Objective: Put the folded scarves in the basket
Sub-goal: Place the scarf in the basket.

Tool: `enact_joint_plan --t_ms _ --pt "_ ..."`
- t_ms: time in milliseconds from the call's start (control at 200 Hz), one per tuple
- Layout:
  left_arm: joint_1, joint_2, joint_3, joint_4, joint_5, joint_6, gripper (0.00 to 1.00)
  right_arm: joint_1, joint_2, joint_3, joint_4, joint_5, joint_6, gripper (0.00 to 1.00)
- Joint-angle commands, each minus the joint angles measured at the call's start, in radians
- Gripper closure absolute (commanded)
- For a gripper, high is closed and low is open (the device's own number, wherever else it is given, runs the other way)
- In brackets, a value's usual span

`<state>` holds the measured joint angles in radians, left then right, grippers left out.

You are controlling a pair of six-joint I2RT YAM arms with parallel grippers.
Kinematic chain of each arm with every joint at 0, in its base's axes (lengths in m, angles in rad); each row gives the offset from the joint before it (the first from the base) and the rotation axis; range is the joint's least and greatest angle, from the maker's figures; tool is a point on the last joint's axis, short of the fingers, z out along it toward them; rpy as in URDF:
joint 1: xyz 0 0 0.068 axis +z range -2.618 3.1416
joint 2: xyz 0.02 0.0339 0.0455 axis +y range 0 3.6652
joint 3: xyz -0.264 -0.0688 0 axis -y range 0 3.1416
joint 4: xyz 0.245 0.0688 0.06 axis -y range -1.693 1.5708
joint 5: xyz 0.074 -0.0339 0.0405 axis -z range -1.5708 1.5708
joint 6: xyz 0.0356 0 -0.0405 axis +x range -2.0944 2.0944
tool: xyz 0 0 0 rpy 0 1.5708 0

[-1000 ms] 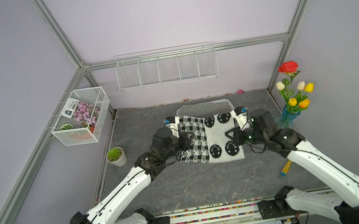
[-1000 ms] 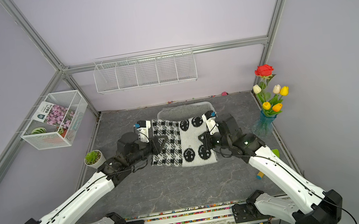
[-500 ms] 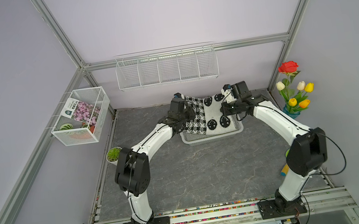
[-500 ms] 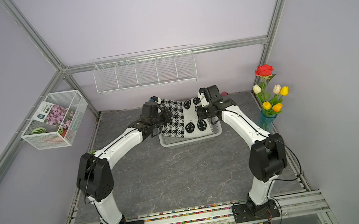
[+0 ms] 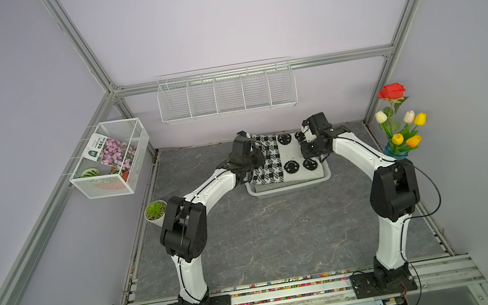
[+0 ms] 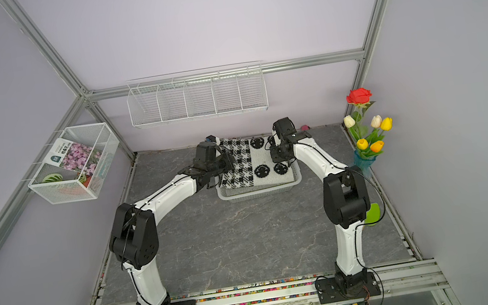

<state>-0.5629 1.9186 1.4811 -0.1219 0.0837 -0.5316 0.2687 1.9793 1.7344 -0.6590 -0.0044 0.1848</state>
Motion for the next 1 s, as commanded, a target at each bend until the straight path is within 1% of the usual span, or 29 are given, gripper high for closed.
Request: enact_joint_plan --t_ms 0,35,110,175,220,290,395,445,605,770,915,995 --pt "0.004 -0.035 0.009 -0.006 0.034 -0.008 1.00 -0.001 -0.022 0.027 0.055 0.060 -0.020 0.93" --pt "0.004 -0.025 0.014 -0.017 0.026 -0.005 1.00 -0.001 -0.012 0.034 0.052 0.063 -0.022 0.90" --pt "0.011 -0.006 0.000 -0.017 0.017 -0.005 0.95 0.000 0.019 0.047 0.041 0.058 -0.028 0.85" --pt "0.021 -0.002 -0.032 0.015 0.037 -0.017 0.88 -0.001 0.046 0.056 0.029 0.056 -0.030 0.78" --pt "0.028 0.002 -0.049 0.025 0.041 -0.019 0.83 -0.001 0.059 0.063 0.020 0.057 -0.034 0.71" --pt "0.033 0.005 -0.056 0.021 0.037 -0.009 0.69 -0.001 0.069 0.067 0.014 0.059 -0.036 0.63" --pt "0.038 0.007 -0.059 0.001 -0.001 0.016 0.57 0.001 0.067 0.056 0.017 0.048 -0.026 0.57" --pt "0.042 0.009 -0.068 0.001 -0.014 0.019 0.54 0.002 0.061 0.041 0.025 0.050 -0.024 0.55" --pt "0.073 0.023 -0.110 0.034 0.017 0.010 0.49 0.009 0.026 -0.065 0.085 0.102 -0.043 0.53" --pt "0.079 0.013 -0.150 0.056 0.016 0.021 0.48 0.010 -0.010 -0.156 0.125 0.189 -0.056 0.51" --pt "0.115 0.021 -0.155 0.047 0.039 0.024 0.51 0.022 -0.011 -0.191 0.083 0.154 -0.023 0.52" --pt "0.133 0.007 -0.184 0.058 0.043 0.022 0.51 0.049 -0.025 -0.221 0.085 0.163 -0.025 0.52"
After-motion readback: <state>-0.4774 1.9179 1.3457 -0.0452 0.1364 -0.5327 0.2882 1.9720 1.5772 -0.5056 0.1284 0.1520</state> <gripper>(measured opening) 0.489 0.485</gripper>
